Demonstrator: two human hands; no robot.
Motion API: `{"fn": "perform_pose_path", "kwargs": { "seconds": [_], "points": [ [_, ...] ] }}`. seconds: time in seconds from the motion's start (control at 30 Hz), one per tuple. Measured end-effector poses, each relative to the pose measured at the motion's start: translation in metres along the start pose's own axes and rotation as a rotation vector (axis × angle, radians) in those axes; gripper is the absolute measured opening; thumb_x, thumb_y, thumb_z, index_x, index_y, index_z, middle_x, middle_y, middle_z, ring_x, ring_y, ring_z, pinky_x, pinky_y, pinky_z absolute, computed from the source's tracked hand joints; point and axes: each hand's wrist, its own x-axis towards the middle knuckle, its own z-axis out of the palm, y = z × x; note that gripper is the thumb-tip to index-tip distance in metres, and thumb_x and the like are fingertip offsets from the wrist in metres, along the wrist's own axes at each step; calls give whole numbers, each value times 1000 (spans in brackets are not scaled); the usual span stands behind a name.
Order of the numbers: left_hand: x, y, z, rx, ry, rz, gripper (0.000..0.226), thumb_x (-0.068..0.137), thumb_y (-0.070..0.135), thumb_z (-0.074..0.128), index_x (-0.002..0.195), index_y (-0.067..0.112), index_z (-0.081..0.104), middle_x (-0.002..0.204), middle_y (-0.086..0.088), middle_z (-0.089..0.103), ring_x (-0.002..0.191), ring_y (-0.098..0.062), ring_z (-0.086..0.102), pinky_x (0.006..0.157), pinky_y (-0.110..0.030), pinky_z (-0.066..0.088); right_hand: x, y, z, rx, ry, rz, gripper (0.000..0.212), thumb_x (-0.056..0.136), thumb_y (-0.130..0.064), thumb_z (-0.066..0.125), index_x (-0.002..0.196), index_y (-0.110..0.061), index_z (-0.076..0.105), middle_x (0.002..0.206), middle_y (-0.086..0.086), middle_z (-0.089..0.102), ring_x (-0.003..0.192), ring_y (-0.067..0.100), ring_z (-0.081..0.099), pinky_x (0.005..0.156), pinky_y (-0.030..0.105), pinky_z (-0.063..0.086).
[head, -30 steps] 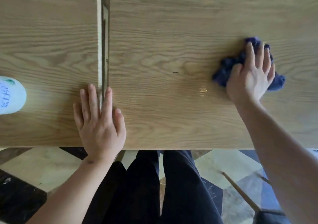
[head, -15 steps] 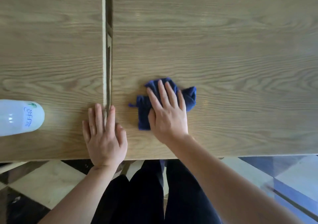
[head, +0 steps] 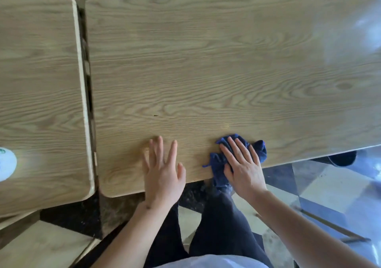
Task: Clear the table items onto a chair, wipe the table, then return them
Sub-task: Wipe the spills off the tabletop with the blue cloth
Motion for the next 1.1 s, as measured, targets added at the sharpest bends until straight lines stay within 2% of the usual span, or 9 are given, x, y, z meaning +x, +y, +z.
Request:
{"fn": "perform_pose_path", "kwargs": {
  "seconds": [0.17, 0.33, 0.43, 0.6, 0.73, 0.87, 0.93, 1.0, 1.1],
  "points": [
    [-8, 100, 27, 55, -128, 118, 62, 94, 50, 34, 154, 39, 22, 167, -5, -2, 153, -34, -9, 121, -61, 12, -7, 66, -5, 48, 50, 83, 53, 95, -36, 49, 147, -27, 46, 159, -1, 35, 148, 20, 30, 119, 50, 23],
    [11, 210, 68, 140, -110, 199, 62, 92, 53, 51, 150, 38, 35, 166, -9, 7, 153, -37, 4, 115, -61, 27, -19, 185, -8, 147, 139, 136, 51, 93, -36, 48, 144, -29, 50, 156, -5, 40, 145, 17, 35, 116, 51, 28],
    [30, 288, 92, 179, -92, 132, 70, 89, 56, 55, 152, 37, 32, 166, -11, 7, 152, -40, 5, 112, -62, 28, -23, 257, -9, 180, 154, 83, 52, 93, -36, 47, 145, -31, 49, 157, -7, 38, 146, 16, 34, 118, 48, 26],
    [50, 398, 120, 116, -42, 13, 73, 89, 57, 58, 153, 36, 30, 166, -11, 9, 152, -39, 4, 111, -64, 28, -28, 347, -12, 213, 151, 37, 53, 94, -38, 46, 147, -32, 45, 159, -7, 34, 149, 16, 28, 120, 46, 23],
    [56, 455, 136, 137, -85, 56, 73, 87, 58, 58, 151, 38, 31, 166, -9, 7, 152, -40, 2, 111, -68, 21, -32, 410, -16, 200, 174, 41, 52, 95, -37, 46, 147, -31, 45, 158, -6, 35, 147, 16, 31, 119, 45, 24],
    [67, 493, 148, 148, -144, 22, 87, 79, 62, 64, 153, 41, 23, 166, -14, -2, 151, -42, -7, 110, -73, 14, -33, 458, -24, 173, 170, 92, 54, 94, -37, 49, 147, -31, 45, 158, -6, 36, 146, 16, 33, 118, 45, 25],
    [70, 508, 150, 151, -151, 105, 90, 77, 66, 64, 153, 42, 22, 166, -10, -5, 151, -40, -8, 110, -73, 12, -39, 483, -27, 176, 180, 152, 54, 93, -36, 51, 146, -30, 47, 157, -6, 37, 146, 17, 34, 118, 46, 26],
    [76, 523, 154, 181, -172, 196, 90, 77, 73, 59, 153, 44, 20, 166, -6, -10, 152, -39, -10, 109, -75, 11, -42, 511, -29, 153, 184, 177, 52, 93, -35, 52, 145, -28, 49, 157, -6, 38, 146, 17, 35, 118, 46, 27],
    [82, 547, 159, 212, -216, 176, 86, 81, 79, 44, 153, 46, 11, 165, -6, -19, 150, -40, -16, 107, -79, 5, -46, 554, -36, 138, 166, 220, 51, 96, -38, 49, 146, -27, 48, 157, -5, 38, 147, 17, 32, 119, 46, 26]
  ]
}}
